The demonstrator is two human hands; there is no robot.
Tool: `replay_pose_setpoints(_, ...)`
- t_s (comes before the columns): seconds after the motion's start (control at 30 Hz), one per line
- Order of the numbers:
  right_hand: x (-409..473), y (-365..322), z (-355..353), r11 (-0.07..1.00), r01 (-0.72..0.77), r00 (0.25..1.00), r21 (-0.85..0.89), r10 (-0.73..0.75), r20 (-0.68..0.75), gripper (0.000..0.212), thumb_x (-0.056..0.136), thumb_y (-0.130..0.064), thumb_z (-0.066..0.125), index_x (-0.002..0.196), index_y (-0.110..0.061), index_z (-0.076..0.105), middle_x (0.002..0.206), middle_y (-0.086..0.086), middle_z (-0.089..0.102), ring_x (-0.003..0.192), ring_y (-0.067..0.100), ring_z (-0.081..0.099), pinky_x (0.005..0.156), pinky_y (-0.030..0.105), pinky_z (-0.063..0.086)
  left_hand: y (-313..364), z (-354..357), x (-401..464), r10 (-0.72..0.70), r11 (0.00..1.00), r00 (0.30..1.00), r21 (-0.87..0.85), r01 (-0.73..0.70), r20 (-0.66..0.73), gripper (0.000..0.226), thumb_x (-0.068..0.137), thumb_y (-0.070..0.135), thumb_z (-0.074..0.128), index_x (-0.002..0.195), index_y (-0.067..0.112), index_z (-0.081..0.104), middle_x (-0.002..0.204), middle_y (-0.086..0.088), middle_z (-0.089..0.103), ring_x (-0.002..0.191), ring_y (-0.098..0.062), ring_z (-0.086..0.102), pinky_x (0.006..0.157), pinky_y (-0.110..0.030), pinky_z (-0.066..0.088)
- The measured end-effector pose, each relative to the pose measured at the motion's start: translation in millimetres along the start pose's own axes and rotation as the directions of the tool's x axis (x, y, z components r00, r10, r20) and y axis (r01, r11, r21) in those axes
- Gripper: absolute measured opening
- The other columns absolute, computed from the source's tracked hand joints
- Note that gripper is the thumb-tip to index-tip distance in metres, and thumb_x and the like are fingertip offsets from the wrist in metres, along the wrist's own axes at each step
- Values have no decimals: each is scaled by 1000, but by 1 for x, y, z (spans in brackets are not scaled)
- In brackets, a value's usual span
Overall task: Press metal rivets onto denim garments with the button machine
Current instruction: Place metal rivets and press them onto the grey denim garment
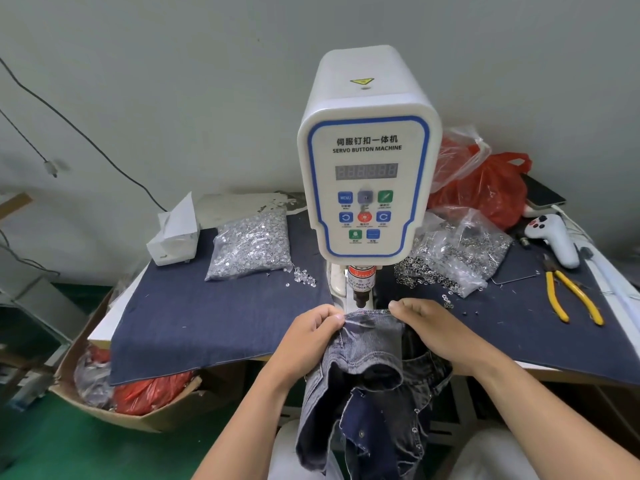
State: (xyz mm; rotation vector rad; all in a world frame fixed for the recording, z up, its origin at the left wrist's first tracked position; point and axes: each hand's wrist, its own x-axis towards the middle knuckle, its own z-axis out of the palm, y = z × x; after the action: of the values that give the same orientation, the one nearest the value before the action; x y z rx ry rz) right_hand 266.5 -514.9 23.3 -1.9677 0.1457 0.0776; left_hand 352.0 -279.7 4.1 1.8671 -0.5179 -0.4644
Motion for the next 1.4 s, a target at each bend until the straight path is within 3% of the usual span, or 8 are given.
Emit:
replay_pose_setpoints(0.43,6,11,1,998,-6,1000,63,5,12,60,95,-68,51,77,-16,27,78,17,26,74,35,30,83,40,14,0,1,-2,17,1000,1000,-15,-18,-14,24,97,40,54,77,36,66,79,19,66,75,2,59,70,-11,45)
replay_pose_setpoints(0.47,7,14,2,997,-23,1000,68,21,19,63,95,-68,52,77,-11,32,79,23,44,98,13,22,91,45,8,-1,1,-2,15,1000,1000,-18,-15,-12,24,97,40,54,77,36,66,79,19,66,75,2,59,70,-11,45)
replay_pose_setpoints(0.5,8,15,1,997,-45,999,64,44,21,64,96,-67,52,79,-7,36,91,23,63,129,39,40,109,69,17,0,1,-3,13,1000,1000,-21,-13,-10,24,97,39,54,77,36,66,78,19,66,74,2,59,70,-11,45)
replay_pose_setpoints(0.53,9,17,1,997,-47,999,59,46,16,63,97,-66,52,79,-8,36,97,14,68,132,31,33,108,63,37,0,2,-3,11,1000,1000,-23,-11,-8,24,97,40,54,77,36,66,78,19,66,74,2,58,70,-11,45)
replay_pose_setpoints(0.57,8,16,1,998,-33,999,51,33,12,60,96,-68,52,77,-13,34,87,4,59,108,19,63,93,45,40,0,2,-3,10,1000,1000,-24,-10,-6,23,96,42,54,77,36,66,78,19,66,74,2,58,70,-11,45)
replay_pose_setpoints(0.67,7,14,1,999,24,1000,47,-25,12,52,96,-66,52,73,-25,28,82,2,22,78,14,27,81,37,26,-1,1,-2,9,999,1000,-31,-9,0,23,91,49,54,77,35,65,78,19,65,74,1,58,71,-13,45)
replay_pose_setpoints(0.83,7,12,0,1000,0,1000,31,0,1,55,93,-66,51,76,-20,25,84,11,18,80,33,20,75,38,19,-4,1,0,-5,999,1000,-53,6,20,24,89,52,54,78,34,66,78,19,64,75,-1,57,75,-19,45)
replay_pose_setpoints(1.4,9,17,0,995,-4,999,98,-1,54,55,93,-68,53,75,-21,31,83,3,28,82,15,30,80,37,30,-5,0,-2,-20,997,998,-77,24,55,23,95,46,55,79,32,64,79,17,63,76,-2,56,78,-26,45)
